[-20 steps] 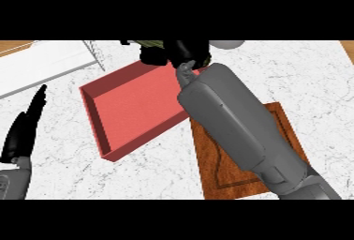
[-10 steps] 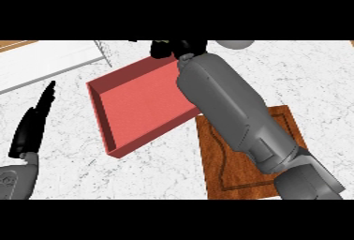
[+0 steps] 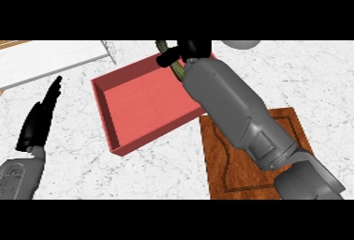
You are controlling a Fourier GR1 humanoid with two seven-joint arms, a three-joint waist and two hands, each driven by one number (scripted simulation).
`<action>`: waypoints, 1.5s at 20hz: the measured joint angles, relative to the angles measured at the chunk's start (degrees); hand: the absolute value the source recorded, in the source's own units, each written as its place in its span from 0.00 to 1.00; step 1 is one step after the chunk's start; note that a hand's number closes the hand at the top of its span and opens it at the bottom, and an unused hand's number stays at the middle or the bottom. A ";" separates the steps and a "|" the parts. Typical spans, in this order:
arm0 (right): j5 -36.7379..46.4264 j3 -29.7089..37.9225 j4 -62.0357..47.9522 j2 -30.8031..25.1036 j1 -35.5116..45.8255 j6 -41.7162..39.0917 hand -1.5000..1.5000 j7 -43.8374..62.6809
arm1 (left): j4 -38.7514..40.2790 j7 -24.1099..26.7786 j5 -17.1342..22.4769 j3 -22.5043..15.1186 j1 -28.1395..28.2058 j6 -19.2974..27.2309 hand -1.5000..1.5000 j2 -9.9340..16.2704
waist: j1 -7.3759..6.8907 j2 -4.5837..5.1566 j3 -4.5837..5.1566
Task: Pick the squash from the cutting board and place it in the cardboard box
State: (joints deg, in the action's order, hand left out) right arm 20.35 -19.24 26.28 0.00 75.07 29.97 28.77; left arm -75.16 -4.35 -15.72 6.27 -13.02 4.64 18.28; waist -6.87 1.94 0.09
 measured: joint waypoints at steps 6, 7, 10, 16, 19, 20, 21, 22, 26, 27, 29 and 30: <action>-3.77 0.33 0.28 0.00 0.55 8.55 0.00 -6.70 | 0.92 0.89 -0.36 0.09 0.55 0.57 0.50 -0.43 | 0.49 -0.20 -0.01; -4.42 1.05 0.27 0.00 0.59 10.07 0.00 -7.99 | 0.65 0.72 -0.39 0.13 0.87 0.63 0.50 -0.43 | 0.73 -0.28 -0.03; -7.21 2.56 1.55 0.00 -0.19 14.53 0.00 -11.35 | 1.31 0.93 -0.20 0.82 1.21 0.61 0.50 -0.07 | 1.61 -0.53 -0.05; -12.09 7.16 4.63 -0.07 -3.34 15.97 0.00 -19.68 | 1.10 1.75 0.70 3.12 3.33 0.56 0.50 1.13 | 4.26 -1.27 -0.09; -13.19 8.53 8.64 -2.35 -6.52 14.16 0.00 -20.86 | 0.43 1.99 1.18 3.68 5.41 0.46 0.50 0.86 | 5.65 -1.75 -0.10; -13.46 8.97 9.47 -3.45 -7.93 13.32 0.00 -21.42 | -0.14 1.55 1.27 3.94 5.72 0.33 0.50 1.13 | 5.90 -1.83 -0.09; -13.74 9.13 11.34 -4.71 -9.57 12.38 0.00 -21.29 | -0.80 1.29 1.34 4.09 6.37 0.25 0.50 1.22 | 6.32 -1.98 -0.10; -13.96 9.19 13.49 -6.00 -11.50 11.56 0.00 -21.25 | -1.14 1.21 1.31 4.24 6.93 0.40 0.50 1.19 | 6.76 -2.13 -0.11; -13.77 8.36 23.39 -11.07 -18.83 8.34 0.00 -18.00 | -2.01 1.03 1.57 5.23 8.46 0.32 0.50 1.56 | 7.82 -2.46 -0.10; -13.58 7.96 26.27 -12.14 -21.22 7.64 0.00 -17.49 | -2.54 1.03 1.53 5.16 8.97 0.44 0.50 1.26 | 7.88 -2.48 -0.10; -13.99 7.93 31.71 -15.13 -25.62 5.31 0.00 -16.56 | -2.20 0.98 1.83 5.74 8.63 0.08 0.50 1.71 | 8.13 -2.47 -0.09; -14.41 8.00 34.69 -16.92 -27.75 3.84 0.00 -15.80 | -2.00 1.10 1.92 6.15 8.67 -0.13 0.50 2.19 | 8.34 -2.51 -0.08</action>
State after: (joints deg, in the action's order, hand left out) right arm 5.94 -11.23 60.97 -16.92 47.33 33.81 12.97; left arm -77.16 -3.25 -13.80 12.42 -4.35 4.51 20.47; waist 1.47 -0.57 0.00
